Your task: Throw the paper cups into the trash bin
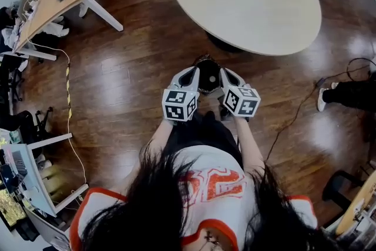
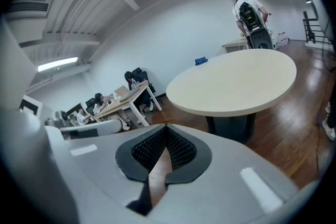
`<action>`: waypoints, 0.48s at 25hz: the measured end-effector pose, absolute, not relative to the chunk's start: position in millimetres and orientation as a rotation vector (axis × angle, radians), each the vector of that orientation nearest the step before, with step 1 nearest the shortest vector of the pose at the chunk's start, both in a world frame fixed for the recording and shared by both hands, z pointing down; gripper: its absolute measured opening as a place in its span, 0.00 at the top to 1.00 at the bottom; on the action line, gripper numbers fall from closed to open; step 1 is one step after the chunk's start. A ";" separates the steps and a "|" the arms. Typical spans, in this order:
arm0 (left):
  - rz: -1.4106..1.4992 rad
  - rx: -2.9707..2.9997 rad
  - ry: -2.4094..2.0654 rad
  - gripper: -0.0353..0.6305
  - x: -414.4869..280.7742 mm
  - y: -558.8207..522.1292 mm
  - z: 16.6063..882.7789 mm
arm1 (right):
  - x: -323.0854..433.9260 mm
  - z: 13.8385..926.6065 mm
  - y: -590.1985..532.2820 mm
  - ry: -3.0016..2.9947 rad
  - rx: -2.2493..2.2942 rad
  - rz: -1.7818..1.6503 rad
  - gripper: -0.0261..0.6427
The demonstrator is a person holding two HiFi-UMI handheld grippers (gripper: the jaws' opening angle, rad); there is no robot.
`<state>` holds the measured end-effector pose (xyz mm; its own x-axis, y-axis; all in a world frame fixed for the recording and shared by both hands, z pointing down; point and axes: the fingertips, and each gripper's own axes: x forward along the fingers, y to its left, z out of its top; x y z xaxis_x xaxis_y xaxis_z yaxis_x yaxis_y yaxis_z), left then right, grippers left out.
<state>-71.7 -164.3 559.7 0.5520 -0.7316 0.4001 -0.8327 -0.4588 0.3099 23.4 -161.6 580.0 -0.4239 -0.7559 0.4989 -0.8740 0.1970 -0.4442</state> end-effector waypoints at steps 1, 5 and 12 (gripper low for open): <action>0.279 2.324 -1.261 0.95 -69.5 -165.8 557.1 | 24.1 569.5 -160.7 -2.312 1.593 1.036 0.96; 0.248 2.344 -1.254 0.95 -61.2 -170.0 546.5 | 26.7 537.7 -157.6 -2.370 1.622 0.997 0.96; 0.231 2.369 -1.249 0.95 -51.2 -178.3 537.6 | 31.2 525.7 -164.0 -2.393 1.633 0.958 0.96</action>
